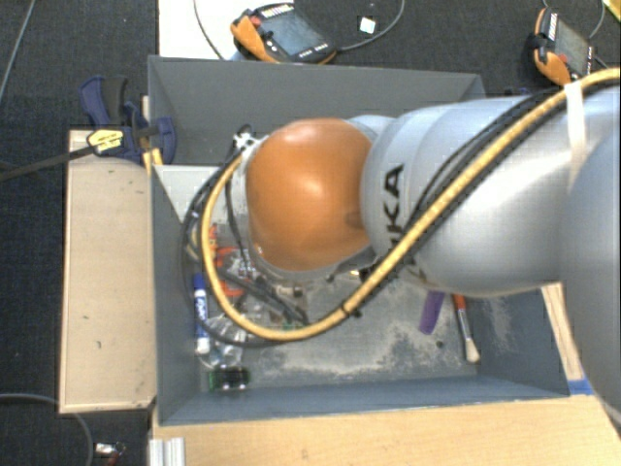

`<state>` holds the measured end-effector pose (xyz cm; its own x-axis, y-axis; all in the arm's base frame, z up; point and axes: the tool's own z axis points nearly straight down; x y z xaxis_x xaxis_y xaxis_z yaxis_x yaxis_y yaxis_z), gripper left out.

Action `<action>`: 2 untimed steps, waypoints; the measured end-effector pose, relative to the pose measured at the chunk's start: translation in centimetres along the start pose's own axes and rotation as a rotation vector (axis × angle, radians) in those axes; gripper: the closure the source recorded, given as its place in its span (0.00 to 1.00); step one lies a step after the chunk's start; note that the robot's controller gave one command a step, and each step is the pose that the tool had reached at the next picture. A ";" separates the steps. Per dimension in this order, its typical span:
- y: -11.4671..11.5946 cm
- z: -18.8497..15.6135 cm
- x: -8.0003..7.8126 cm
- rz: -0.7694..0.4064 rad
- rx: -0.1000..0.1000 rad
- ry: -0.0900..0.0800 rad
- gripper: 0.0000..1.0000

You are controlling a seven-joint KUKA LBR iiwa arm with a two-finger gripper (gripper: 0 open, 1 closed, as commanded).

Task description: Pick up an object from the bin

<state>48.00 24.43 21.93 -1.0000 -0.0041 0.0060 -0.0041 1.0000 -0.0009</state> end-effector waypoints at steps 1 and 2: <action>-0.2 -0.4 -0.2 0.009 -0.002 -0.007 0.00; -3.9 14.9 -7.6 0.049 0.000 -0.003 0.00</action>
Offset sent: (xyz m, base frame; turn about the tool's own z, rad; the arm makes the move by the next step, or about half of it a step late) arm 0.0755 -0.0376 -0.1493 0.0472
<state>55.56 20.56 6.98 -0.9990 0.0451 0.0033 0.0451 0.9990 -0.0010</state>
